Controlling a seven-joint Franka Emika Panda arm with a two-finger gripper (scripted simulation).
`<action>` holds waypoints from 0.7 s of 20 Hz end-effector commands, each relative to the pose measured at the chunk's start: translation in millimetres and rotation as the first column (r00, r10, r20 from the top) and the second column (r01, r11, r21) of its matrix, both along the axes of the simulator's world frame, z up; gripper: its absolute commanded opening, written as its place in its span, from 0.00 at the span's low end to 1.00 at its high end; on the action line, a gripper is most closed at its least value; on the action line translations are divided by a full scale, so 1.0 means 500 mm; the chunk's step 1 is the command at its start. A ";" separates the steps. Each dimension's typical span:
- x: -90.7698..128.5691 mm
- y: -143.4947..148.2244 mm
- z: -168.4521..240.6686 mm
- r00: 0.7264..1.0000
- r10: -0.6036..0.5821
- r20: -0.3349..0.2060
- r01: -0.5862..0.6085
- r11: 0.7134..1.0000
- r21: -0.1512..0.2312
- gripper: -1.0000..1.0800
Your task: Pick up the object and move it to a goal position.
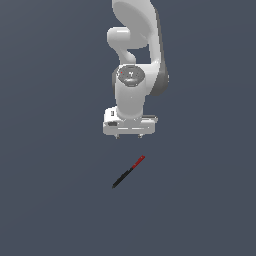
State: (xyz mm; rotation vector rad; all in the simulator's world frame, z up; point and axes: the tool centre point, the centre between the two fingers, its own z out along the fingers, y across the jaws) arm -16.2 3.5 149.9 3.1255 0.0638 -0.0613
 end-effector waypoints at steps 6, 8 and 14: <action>0.005 0.015 0.008 1.000 0.006 0.002 -0.006 1.000 0.007 0.96; 0.008 0.026 0.014 1.000 0.011 0.004 -0.011 1.000 0.012 0.96; 0.010 0.030 0.016 1.000 0.012 0.005 -0.012 1.000 0.014 0.96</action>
